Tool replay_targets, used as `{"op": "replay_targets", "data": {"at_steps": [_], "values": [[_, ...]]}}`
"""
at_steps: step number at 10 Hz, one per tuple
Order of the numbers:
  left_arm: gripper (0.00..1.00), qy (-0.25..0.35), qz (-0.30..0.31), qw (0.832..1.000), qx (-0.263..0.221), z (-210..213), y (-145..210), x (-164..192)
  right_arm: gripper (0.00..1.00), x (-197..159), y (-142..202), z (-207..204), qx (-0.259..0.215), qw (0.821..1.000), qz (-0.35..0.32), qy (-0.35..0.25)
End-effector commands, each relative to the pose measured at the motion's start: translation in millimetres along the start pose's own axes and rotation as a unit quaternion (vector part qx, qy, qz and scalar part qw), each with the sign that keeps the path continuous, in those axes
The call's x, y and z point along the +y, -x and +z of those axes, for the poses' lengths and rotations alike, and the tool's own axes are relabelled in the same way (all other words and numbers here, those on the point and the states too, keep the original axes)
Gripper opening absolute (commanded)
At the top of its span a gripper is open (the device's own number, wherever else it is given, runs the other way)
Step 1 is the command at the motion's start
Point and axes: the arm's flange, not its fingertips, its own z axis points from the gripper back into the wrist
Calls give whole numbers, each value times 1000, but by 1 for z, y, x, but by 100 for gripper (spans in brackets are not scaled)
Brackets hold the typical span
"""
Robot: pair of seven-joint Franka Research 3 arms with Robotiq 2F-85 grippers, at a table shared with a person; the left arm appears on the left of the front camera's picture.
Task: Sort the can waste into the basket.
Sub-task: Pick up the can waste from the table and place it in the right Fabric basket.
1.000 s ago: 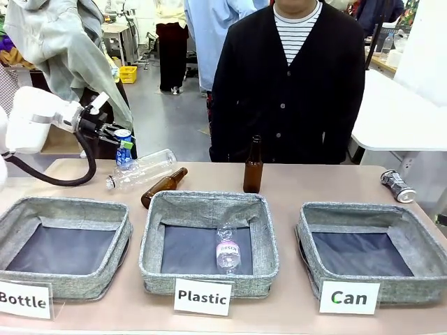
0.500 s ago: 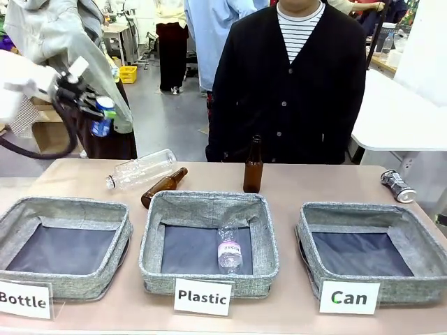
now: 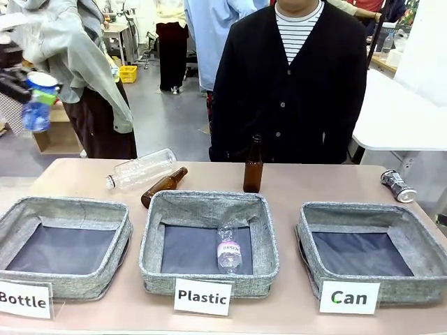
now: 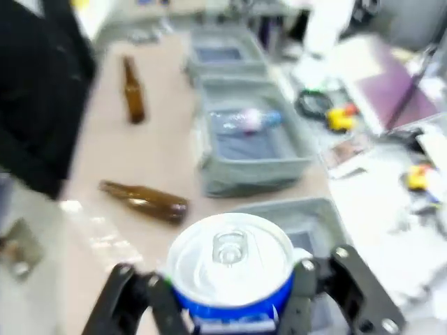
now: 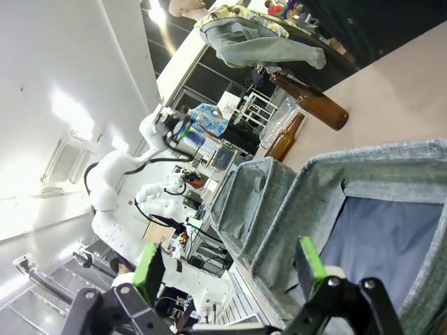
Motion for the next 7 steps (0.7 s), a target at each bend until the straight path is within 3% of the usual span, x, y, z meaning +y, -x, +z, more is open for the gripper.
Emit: {"op": "replay_targets", "data": {"at_steps": [1, 4, 5, 7], "values": [[0, 0, -12, 998, 66, -60, 3, -49, 100, 1, 1, -4, -10, 1000, 16, -6], [0, 61, -33, 994, 89, -102, 22, -60, 100, 1, 1, -4, -10, 1000, 16, -6], [0, 48, -5, 996, 71, -78, 4, -65, 100, 1, 1, -4, -10, 1000, 16, -6], [0, 48, -5, 996, 71, -78, 4, -65, 100, 1, 1, -4, -10, 1000, 16, -6]]}}
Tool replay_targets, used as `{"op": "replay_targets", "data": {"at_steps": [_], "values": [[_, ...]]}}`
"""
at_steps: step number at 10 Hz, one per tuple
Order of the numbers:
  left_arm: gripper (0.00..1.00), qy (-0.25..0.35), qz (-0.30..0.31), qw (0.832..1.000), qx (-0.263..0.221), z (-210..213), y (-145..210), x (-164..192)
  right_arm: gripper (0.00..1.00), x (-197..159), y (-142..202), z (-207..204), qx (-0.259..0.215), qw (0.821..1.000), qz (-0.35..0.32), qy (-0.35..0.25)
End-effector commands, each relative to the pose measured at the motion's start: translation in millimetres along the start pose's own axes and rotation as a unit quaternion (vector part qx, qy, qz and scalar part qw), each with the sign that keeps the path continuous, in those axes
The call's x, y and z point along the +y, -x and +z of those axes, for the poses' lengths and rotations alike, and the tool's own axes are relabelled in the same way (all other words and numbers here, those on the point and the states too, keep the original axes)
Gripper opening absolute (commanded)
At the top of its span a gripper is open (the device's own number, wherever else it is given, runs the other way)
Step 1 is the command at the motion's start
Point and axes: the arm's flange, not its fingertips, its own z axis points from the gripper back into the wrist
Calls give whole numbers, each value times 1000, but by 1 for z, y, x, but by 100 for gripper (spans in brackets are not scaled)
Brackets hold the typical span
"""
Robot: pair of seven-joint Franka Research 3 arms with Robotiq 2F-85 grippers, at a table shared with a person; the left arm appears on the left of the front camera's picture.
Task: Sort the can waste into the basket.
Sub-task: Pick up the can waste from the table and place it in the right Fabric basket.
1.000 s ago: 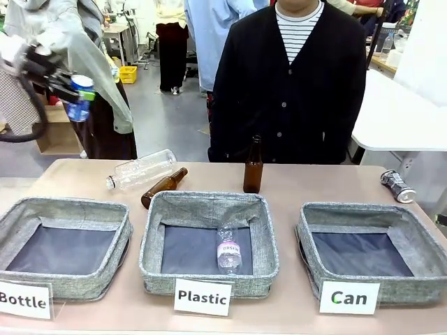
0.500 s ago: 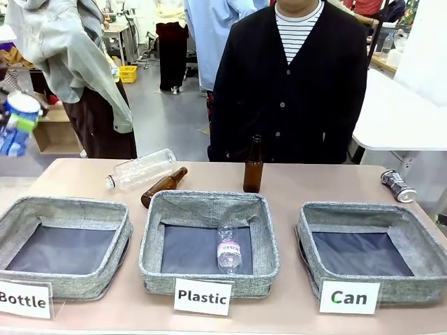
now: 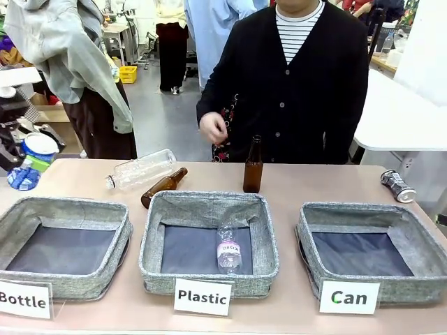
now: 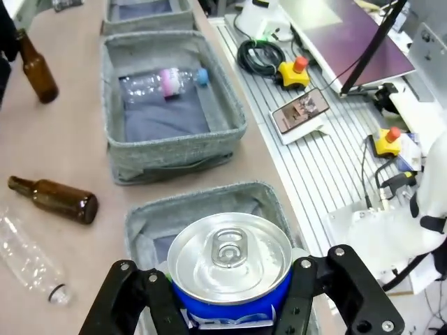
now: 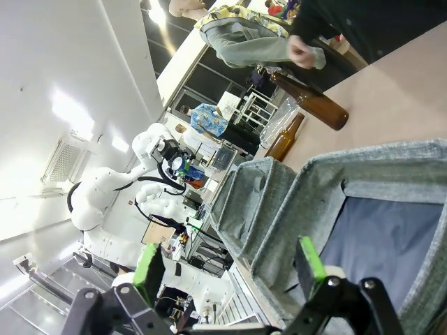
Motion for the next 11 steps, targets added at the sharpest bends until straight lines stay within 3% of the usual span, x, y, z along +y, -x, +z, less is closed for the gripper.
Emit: {"op": "replay_targets", "data": {"at_steps": [1, 2, 3, 4, 5, 6, 7, 8, 10, 11], "values": [[0, -2, 6, 1000, -8, 9, -5, -1, 100, 1, 1, -4, -10, 1000, 16, -6], [14, 0, 0, 1000, 0, 0, 0, 0, 100, 1, 1, -4, -10, 1000, 16, -6], [14, -15, -5, 999, -34, -13, -27, 17, 100, 0, 0, 0, 0, 1000, 0, 0], [14, -5, -95, 994, -51, -32, -72, 25, 100, 24, -1, 11, -1, 999, -6, 43], [14, 7, -126, 991, -43, -58, -128, 33, 100, 41, 2, 19, 33, 994, -7, 100], [14, 53, -139, 989, -1, -84, -181, 40, 100, 51, 3, 26, 38, 989, -19, 144], [14, 109, -137, 985, -9, -111, -235, 49, 100, 58, 5, 34, 64, 988, -30, 140], [14, 131, -120, 984, -3, -142, -284, 63, 100, 56, 1, 44, 40, 986, -50, 153], [14, 59, -107, 991, 45, -192, -385, 111, 100, 66, 6, 64, 29, 989, -59, 134], [14, 52, -113, 990, 67, -226, -429, 150, 100, 72, 15, 72, 51, 991, -56, 113]]}}
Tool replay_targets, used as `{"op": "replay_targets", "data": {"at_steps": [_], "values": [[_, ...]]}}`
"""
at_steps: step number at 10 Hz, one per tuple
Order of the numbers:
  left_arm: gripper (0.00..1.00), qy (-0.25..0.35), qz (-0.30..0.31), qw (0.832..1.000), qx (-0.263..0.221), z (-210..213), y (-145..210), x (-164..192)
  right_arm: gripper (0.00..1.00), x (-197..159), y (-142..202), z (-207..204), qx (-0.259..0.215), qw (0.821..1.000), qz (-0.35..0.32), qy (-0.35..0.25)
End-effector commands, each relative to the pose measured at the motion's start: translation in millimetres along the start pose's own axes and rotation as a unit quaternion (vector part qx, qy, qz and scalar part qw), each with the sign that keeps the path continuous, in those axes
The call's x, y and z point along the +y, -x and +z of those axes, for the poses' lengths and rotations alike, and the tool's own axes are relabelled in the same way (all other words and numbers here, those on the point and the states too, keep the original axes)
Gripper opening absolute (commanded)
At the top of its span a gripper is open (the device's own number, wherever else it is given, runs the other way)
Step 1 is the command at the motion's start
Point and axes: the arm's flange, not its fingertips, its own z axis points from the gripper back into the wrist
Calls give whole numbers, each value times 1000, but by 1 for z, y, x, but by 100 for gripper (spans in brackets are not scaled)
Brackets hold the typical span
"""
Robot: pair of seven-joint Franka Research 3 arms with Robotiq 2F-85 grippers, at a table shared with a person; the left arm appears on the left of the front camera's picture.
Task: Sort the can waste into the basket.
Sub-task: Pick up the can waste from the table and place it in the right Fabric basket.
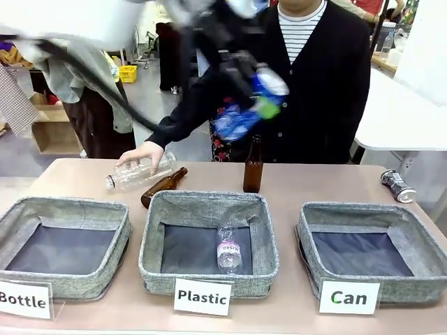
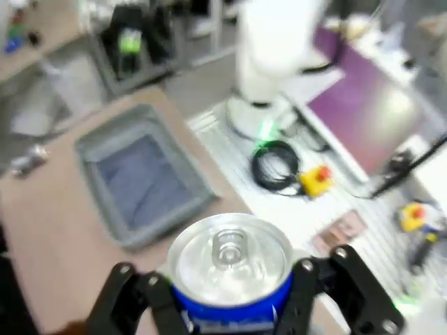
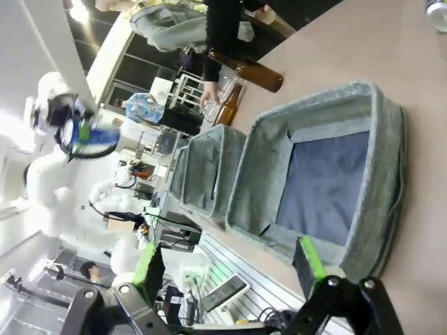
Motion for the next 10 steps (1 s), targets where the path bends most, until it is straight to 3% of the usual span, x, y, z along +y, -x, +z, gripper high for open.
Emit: {"op": "replay_targets", "data": {"at_steps": [1, 2, 3, 6, 7, 8, 9, 10], "values": [[14, 45, 8, 998, 49, -33, -44, 122, 100, 6, 23, 18, 13, 1000, -2, -23], [14, 36, 7, 998, 54, -80, -67, 174, 100, -3, 27, 34, 4, 999, -12, -39], [14, 66, 22, 996, 47, -116, -79, 206, 100, -11, 30, 47, -9, 998, -26, -48], [14, 139, 56, 988, 31, -207, -75, 245, 100, -43, 20, 81, -54, 992, -60, -99], [14, 145, 65, 986, 53, -223, -75, 243, 100, -15, 37, 54, -23, 997, -44, -53], [14, 138, 56, 985, 91, -222, -74, 241, 100, -15, 37, 54, -23, 997, -44, -53], [14, 126, 53, 990, 29, -241, -5, 131, 100, -15, 37, 54, -23, 997, -44, -53], [14, 126, 53, 990, 29, -241, -5, 131, 100, -15, 37, 54, -23, 997, -44, -53]]}}
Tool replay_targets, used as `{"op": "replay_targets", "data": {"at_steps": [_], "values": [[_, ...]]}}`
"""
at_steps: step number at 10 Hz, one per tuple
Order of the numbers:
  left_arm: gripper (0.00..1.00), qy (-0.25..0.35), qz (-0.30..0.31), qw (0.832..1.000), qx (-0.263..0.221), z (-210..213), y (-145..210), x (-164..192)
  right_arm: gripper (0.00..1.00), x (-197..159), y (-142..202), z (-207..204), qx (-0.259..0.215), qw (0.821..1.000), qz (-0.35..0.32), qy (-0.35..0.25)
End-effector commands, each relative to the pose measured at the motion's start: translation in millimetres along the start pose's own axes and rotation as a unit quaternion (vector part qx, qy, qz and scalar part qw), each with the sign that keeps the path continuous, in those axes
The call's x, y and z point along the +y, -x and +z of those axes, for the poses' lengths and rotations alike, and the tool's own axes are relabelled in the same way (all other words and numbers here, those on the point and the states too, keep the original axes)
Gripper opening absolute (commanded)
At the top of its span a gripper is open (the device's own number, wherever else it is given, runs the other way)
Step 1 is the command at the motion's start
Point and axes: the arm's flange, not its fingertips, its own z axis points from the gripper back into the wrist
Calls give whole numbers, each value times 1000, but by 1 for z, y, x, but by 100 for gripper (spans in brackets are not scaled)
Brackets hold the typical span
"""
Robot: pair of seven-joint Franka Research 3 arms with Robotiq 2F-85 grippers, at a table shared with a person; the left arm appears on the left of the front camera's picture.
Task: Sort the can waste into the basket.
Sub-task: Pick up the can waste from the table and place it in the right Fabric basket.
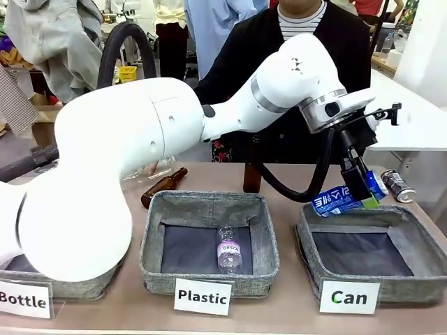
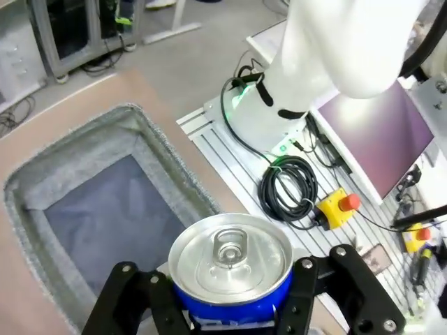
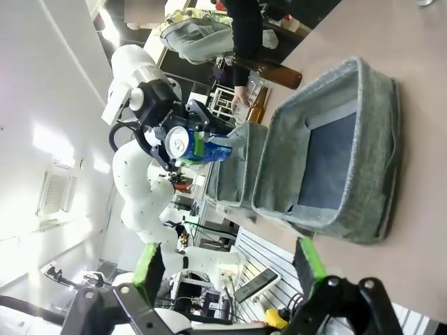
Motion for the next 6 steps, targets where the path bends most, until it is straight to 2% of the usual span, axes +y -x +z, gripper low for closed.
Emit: {"op": "replay_targets", "data": {"at_steps": [1, 2, 3, 4, 5, 6], "values": [[14, -5, -4, 1000, -12, 2, 1, 3, 100, 6, 7, -5, 2, 1000, 2, 10], [14, 0, 0, 1000, 0, 0, 0, 0, 100, 6, 7, -5, 2, 1000, 2, 10], [14, -85, 35, 996, 15, -19, -8, 1, 100, 6, 7, -5, 2, 1000, 2, 10], [14, -106, 51, 992, 41, -43, -21, -3, 100, 6, 7, -5, 2, 1000, 2, 10], [14, -102, 69, 990, 65, -62, -34, -7, 100, 6, 7, -5, 2, 1000, 2, 10], [14, -154, 103, 979, 83, -76, -49, -9, 100, 6, 7, -5, 2, 1000, 2, 10]]}}
